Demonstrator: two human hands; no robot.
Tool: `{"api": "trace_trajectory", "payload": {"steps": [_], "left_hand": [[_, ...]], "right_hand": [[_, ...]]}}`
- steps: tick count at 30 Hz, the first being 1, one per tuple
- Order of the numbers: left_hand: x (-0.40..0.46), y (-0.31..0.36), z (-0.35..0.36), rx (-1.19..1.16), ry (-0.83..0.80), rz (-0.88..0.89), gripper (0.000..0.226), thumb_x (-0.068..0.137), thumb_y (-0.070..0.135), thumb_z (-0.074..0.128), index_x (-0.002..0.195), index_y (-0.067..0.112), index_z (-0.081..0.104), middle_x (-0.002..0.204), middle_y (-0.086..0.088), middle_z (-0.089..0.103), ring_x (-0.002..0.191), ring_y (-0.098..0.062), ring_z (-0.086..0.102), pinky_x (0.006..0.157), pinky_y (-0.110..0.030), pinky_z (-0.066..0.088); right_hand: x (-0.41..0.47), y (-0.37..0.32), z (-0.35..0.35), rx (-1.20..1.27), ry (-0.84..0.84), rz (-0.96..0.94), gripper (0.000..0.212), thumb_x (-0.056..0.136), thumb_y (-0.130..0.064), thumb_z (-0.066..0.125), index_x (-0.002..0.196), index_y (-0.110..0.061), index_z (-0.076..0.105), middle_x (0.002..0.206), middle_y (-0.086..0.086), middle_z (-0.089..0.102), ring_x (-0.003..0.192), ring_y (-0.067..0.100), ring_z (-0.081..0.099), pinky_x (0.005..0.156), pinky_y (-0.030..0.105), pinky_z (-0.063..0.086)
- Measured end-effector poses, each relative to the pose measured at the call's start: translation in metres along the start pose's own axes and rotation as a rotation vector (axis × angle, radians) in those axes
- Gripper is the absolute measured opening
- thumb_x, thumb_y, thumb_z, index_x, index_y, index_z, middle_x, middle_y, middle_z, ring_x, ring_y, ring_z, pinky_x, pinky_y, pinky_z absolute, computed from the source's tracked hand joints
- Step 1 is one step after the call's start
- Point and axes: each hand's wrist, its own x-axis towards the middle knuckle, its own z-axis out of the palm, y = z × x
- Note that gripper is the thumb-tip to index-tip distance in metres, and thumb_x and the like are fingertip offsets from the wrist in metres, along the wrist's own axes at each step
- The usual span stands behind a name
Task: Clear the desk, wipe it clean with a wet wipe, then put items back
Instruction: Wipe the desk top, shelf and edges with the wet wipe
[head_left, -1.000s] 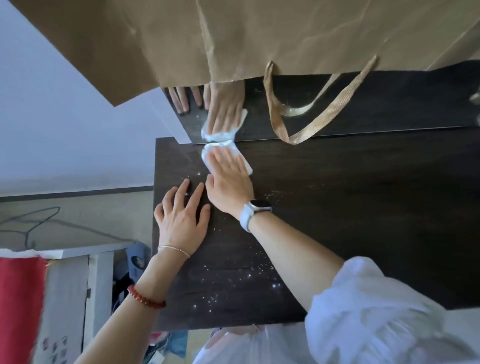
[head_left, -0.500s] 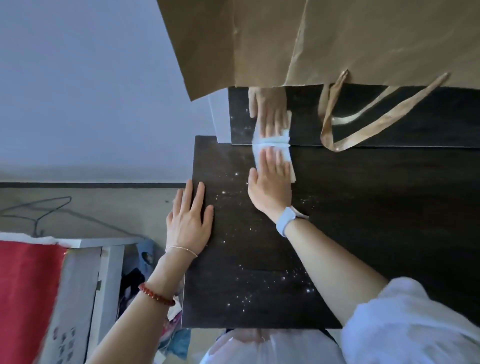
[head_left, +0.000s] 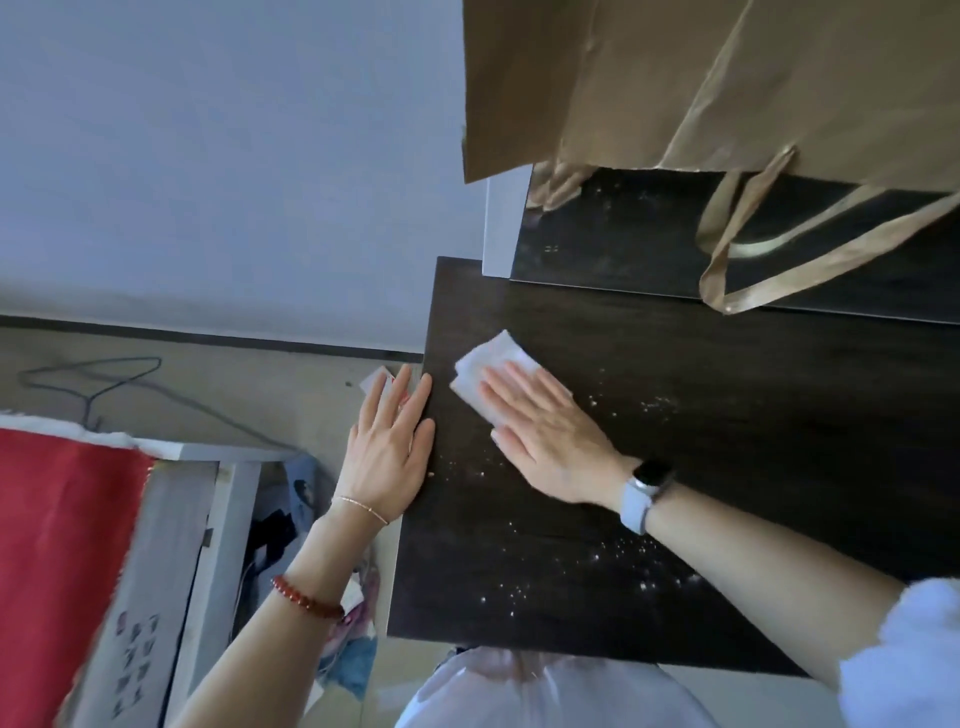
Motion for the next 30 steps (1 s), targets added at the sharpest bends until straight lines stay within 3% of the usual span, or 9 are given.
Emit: {"api": "trace_trajectory", "payload": {"steps": [4,8,11,15,20,24,26,28,30], "left_hand": [[-0.017,-0.012,-0.005,-0.052,0.069,-0.063,0.068,0.084,0.052,0.01,0.141,0.02,0.027,0.152,-0.009,0.022,0.142,-0.027,0.007,0.115,-0.045,0.012],[-0.032,-0.012,-0.005,-0.063,0.025,-0.085,0.072,0.08,0.058,0.007,0.143,0.024,0.018,0.154,0.001,0.015,0.143,-0.021,0.004,0.116,-0.041,0.007],[-0.038,-0.01,-0.001,-0.071,0.008,-0.08,0.072,0.08,0.057,0.007,0.143,0.023,0.015,0.153,0.002,0.014,0.143,-0.02,0.003,0.115,-0.039,0.005],[-0.037,-0.017,-0.005,-0.096,0.082,-0.086,0.072,0.081,0.054,0.011,0.143,0.016,0.02,0.153,-0.004,0.019,0.142,-0.023,0.008,0.114,-0.036,0.007],[-0.029,-0.018,-0.011,-0.066,0.076,-0.039,0.067,0.085,0.05,0.014,0.142,0.016,0.023,0.153,-0.004,0.018,0.143,-0.022,0.009,0.113,-0.039,0.015],[-0.023,-0.01,-0.008,0.04,-0.079,0.03,0.061,0.087,0.047,0.013,0.144,0.025,0.014,0.155,0.004,0.007,0.143,-0.017,0.001,0.109,-0.047,0.023],[-0.015,-0.009,-0.007,0.146,-0.14,0.054,0.061,0.087,0.045,0.013,0.144,0.026,0.006,0.156,0.005,0.0,0.143,-0.018,-0.004,0.111,-0.047,0.019],[-0.008,-0.01,-0.005,0.221,-0.137,0.095,0.062,0.087,0.048,0.009,0.145,0.025,0.002,0.156,0.005,-0.002,0.143,-0.02,-0.007,0.112,-0.046,0.018],[-0.005,-0.011,-0.003,0.263,-0.123,0.111,0.067,0.083,0.05,0.003,0.145,0.024,0.002,0.156,0.004,-0.001,0.143,-0.021,-0.006,0.112,-0.045,0.019]], "right_hand": [[-0.022,-0.008,0.007,-0.063,-0.141,-0.348,0.053,0.097,-0.039,0.01,0.143,-0.017,0.025,0.151,0.002,0.025,0.141,0.02,0.013,0.112,0.036,0.003],[0.059,0.02,-0.014,-0.067,-0.098,-0.035,0.052,0.097,-0.035,0.012,0.146,-0.018,0.006,0.156,0.001,0.002,0.143,0.019,-0.006,0.115,0.032,-0.009],[0.093,0.014,-0.018,-0.012,-0.02,0.074,0.05,0.096,-0.029,0.016,0.144,-0.013,0.017,0.154,0.008,0.017,0.142,0.027,0.007,0.117,0.045,0.004],[0.027,-0.038,0.012,-0.044,-0.031,-0.236,0.054,0.09,-0.03,0.023,0.137,-0.007,0.036,0.145,0.013,0.038,0.137,0.032,0.026,0.116,0.046,0.011],[-0.048,-0.063,0.028,-0.132,-0.195,-0.547,0.052,0.09,-0.031,0.025,0.136,-0.013,0.04,0.145,0.002,0.04,0.136,0.021,0.03,0.111,0.036,0.008],[-0.012,-0.015,0.012,-0.089,-0.054,-0.166,0.053,0.089,-0.03,0.023,0.136,-0.011,0.039,0.143,0.009,0.041,0.135,0.028,0.032,0.111,0.035,0.008],[-0.006,-0.01,0.01,-0.061,-0.001,0.042,0.062,0.088,-0.038,0.01,0.143,-0.013,0.024,0.152,0.006,0.024,0.142,0.024,0.013,0.114,0.034,-0.001],[-0.027,-0.034,0.022,-0.063,-0.033,-0.02,0.061,0.089,-0.039,0.012,0.144,-0.015,0.018,0.154,0.004,0.017,0.142,0.02,0.005,0.114,0.033,-0.007],[-0.068,-0.061,0.036,-0.067,-0.071,-0.257,0.055,0.091,-0.034,0.025,0.143,-0.015,0.025,0.152,0.003,0.024,0.141,0.021,0.012,0.114,0.034,-0.004]]}}
